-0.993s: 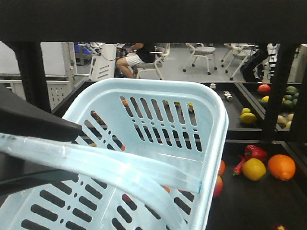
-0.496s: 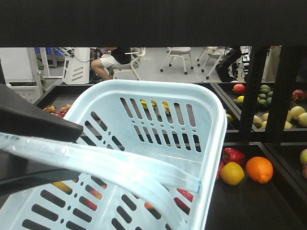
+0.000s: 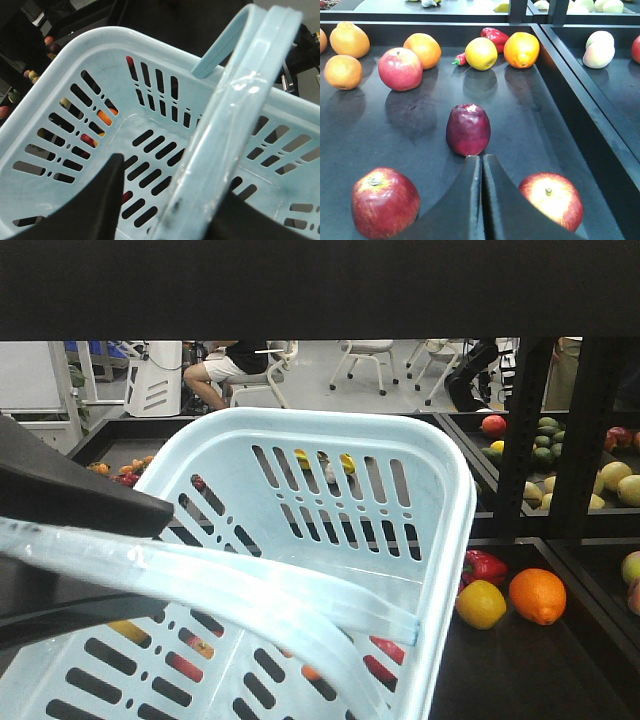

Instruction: Pick three apples into basket with both arms

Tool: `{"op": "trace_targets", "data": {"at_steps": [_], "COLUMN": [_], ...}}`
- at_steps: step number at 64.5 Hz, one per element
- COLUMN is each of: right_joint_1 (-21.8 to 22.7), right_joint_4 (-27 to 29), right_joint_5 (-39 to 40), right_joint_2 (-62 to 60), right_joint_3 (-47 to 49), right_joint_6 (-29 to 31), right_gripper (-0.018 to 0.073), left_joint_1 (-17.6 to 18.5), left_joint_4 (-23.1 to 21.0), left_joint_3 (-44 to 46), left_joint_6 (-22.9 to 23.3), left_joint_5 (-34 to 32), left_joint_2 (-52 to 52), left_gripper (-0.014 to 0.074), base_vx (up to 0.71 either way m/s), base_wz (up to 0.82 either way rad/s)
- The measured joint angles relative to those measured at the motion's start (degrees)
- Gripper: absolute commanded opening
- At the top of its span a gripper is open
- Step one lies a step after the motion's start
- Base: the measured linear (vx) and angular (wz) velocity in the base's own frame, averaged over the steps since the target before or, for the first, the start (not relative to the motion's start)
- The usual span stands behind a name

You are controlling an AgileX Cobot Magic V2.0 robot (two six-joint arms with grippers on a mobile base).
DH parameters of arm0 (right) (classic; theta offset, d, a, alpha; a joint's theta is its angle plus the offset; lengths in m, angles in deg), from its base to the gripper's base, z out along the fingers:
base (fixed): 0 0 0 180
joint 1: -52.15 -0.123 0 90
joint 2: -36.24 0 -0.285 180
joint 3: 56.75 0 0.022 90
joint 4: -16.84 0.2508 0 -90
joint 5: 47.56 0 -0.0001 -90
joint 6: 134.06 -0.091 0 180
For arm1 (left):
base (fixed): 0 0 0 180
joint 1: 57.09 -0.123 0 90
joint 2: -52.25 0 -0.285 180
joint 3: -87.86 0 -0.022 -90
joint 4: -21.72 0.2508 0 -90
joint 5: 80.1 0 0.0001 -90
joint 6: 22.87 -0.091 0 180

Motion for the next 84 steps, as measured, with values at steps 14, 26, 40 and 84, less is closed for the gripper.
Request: {"op": "trace_targets", "data": {"at_steps": [14,26,40,84], "right_joint_1": [0.0,0.0,0.0,0.0], "right_joint_4": [0.0,0.0,0.0,0.0], "right_joint_5": [0.0,0.0,0.0,0.0], "right_joint_2": [0.0,0.0,0.0,0.0], "right_joint_3": [0.0,0.0,0.0,0.0], "right_joint_6": [0.0,0.0,0.0,0.0], "right_gripper": [-0.0001,-0.0001,-0.0001,-0.0001], "left_joint_1": [0.0,0.0,0.0,0.0], "left_joint_4": [0.0,-0.1,-0.2,2.5], "left_joint_3": [0.0,0.0,0.0,-0.1], "left_joint_6": [0.0,0.0,0.0,13.0], "left_joint_5": [0.0,0.0,0.0,-14.0], "left_joint_2": [0.0,0.0,0.0,12.7], "left_gripper": [-0.0008,-0.0008,-0.0008,-0.0008], "base_vx": [0.0,0.0,0.0,0.0], "base_wz": [0.0,0.0,0.0,0.0]}}
